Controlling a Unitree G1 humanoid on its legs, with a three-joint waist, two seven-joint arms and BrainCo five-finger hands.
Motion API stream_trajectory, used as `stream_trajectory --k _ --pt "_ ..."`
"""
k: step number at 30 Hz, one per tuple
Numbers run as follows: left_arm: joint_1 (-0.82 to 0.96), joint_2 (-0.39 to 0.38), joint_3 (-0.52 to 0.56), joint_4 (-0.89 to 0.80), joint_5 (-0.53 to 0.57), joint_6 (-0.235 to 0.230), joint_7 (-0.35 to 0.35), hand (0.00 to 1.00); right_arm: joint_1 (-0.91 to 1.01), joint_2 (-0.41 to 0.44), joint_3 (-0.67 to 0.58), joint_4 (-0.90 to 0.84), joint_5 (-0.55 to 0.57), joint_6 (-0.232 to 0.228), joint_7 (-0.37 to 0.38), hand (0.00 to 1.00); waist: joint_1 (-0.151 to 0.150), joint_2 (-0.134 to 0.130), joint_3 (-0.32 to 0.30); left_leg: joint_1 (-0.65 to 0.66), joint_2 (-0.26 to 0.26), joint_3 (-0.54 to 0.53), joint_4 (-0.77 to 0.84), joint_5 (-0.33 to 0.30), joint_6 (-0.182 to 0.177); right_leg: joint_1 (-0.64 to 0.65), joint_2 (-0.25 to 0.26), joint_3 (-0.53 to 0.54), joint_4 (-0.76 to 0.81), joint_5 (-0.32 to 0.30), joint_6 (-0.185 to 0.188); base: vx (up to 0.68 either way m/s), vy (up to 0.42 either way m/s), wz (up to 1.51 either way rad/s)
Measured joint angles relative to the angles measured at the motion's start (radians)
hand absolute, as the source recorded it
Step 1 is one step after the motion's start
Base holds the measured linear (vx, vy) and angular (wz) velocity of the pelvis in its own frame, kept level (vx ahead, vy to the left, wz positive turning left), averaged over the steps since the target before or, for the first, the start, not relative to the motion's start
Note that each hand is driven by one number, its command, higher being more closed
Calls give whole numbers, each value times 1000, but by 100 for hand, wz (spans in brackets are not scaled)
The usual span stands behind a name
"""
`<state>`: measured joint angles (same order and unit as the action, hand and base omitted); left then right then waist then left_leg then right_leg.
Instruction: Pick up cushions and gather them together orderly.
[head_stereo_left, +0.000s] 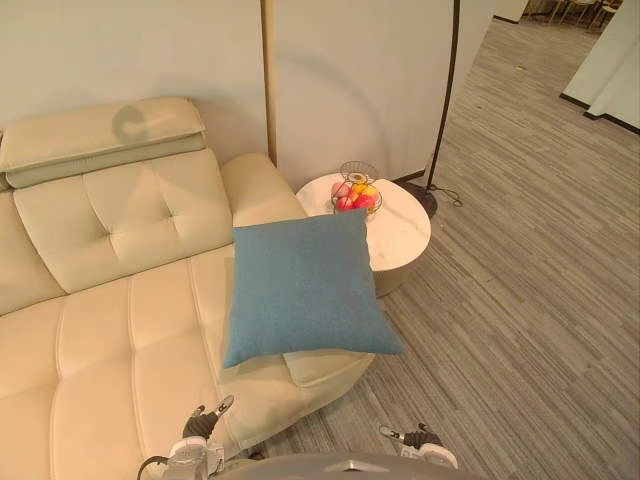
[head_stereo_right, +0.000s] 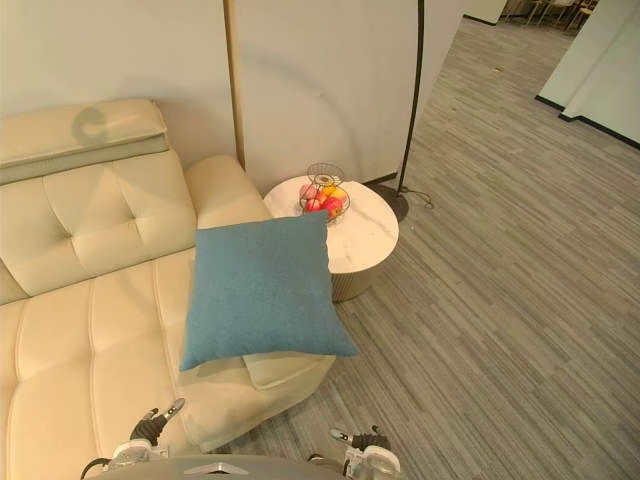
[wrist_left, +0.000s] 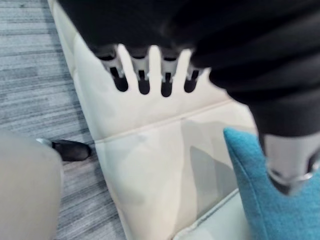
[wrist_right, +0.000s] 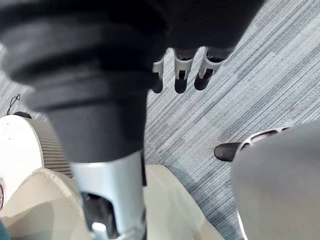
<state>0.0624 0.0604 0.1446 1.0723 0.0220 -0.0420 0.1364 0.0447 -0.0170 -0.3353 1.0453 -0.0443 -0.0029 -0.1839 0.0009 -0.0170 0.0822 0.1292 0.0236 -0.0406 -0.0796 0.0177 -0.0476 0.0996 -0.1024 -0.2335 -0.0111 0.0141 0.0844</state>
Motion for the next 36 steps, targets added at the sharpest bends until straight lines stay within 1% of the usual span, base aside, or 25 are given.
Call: stream_trajectory --k 4,6,8,10,11,12,14,17,19,21,22,23,26,27,30,32,33,36 --pt "1 1 6 0 -19 3 -1 0 -3 -4 -2 0 11 8 0 0 0 2 0 -8 1 21 -5 -4 -1 -14 0 4 -4 1 0 -6 -1 -13" --pt "2 3 13 0 -21 12 -8 0 -8 -7 -16 0 20 13 -1 0 -2 4 0 -7 2 31 -5 -12 -4 -14 0 7 -7 5 4 -5 -1 -8" --pt "3 7 21 0 -32 20 -9 0 -9 -14 -32 0 23 25 -2 0 -2 3 -2 -6 4 44 -5 -13 -4 -11 -1 8 -14 10 0 15 11 -6" --pt "11 24 100 -1 -60 25 -8 0 -10 -56 -110 -2 41 31 -7 0 -5 8 0 -4 2 84 -6 -17 -10 4 -14 0 -27 12 4 27 33 6" --pt "14 79 167 -3 -61 30 -8 0 -36 -118 -169 -10 47 35 -14 0 -2 8 0 -3 3 125 -6 -17 -11 6 -16 1 -29 11 5 6 17 6" --pt "16 107 189 -5 -66 31 -6 0 -58 -153 -196 -12 52 35 -15 0 -4 8 0 -3 3 127 -6 -17 -11 6 -16 2 -29 11 5 0 0 0" --pt "20 137 215 -20 -82 31 -3 0 -79 -195 -218 -29 57 35 -17 0 -7 8 -1 -2 3 130 -6 -17 -11 7 -15 3 -29 11 5 0 0 0" --pt "28 166 252 -45 -99 31 1 0 -96 -243 -236 -78 56 35 -20 0 -9 8 -1 2 4 136 -6 -17 -11 9 -15 5 -29 11 5 -40 -16 -3" --pt "30 182 278 -64 -99 31 4 0 -97 -274 -237 -148 56 42 -25 0 -10 8 -3 5 4 140 -6 -17 -11 10 -15 6 -28 11 5 -49 -16 -2" --pt "39 187 304 -129 -105 32 11 0 -96 -277 -236 -242 54 48 -43 0 -11 6 -3 4 6 145 -6 -21 -16 9 -15 6 -28 11 5 -49 -14 -1" --pt "42 194 332 -209 -119 31 21 0 -96 -280 -236 -334 53 46 -50 0 -10 4 -5 2 7 152 -6 -26 -14 7 -15 5 -28 11 4 -53 -18 3" --pt "42 206 334 -274 -148 21 37 0 -98 -290 -230 -390 53 36 -62 0 -9 2 -7 -1 9 160 -6 -26 -14 6 -15 2 -28 11 4 -36 -15 4" --pt "40 221 334 -377 -193 -13 53 0 -114 -316 -215 -453 54 12 -71 0 -2 0 -7 -2 7 168 -6 -26 -13 5 -17 2 -28 11 5 -7 -4 1" --pt "39 221 332 -398 -208 -18 54 0 -122 -316 -195 -468 55 7 -75 0 -1 0 -8 -3 6 167 -6 -21 -6 5 -17 1 -28 10 5 0 0 0" --pt "36 217 323 -410 -216 -20 55 0 -136 -316 -129 -488 56 5 -74 0 -1 -1 -8 -5 5 166 -6 -21 -6 5 -18 -2 -29 9 7 6 -5 2" --pt "37 212 295 -442 -216 -20 57 0 -141 -317 -83 -503 56 5 -64 0 1 -4 -7 -8 4 162 -6 -20 -7 4 -20 -7 -29 8 8 2 -16 8" --pt "37 212 253 -474 -216 -20 57 0 -145 -316 -31 -531 55 3 -54 0 4 -4 -6 -14 4 156 -6 -17 -8 2 -21 -13 -28 8 8 -21 -24 16" --pt "20 199 178 -524 -216 -26 56 0 -186 -314 44 -561 56 -5 -36 0 7 -7 -4 -39 3 144 -5 -7 -8 -19 -21 -28 -23 9 8 -44 -26 14"
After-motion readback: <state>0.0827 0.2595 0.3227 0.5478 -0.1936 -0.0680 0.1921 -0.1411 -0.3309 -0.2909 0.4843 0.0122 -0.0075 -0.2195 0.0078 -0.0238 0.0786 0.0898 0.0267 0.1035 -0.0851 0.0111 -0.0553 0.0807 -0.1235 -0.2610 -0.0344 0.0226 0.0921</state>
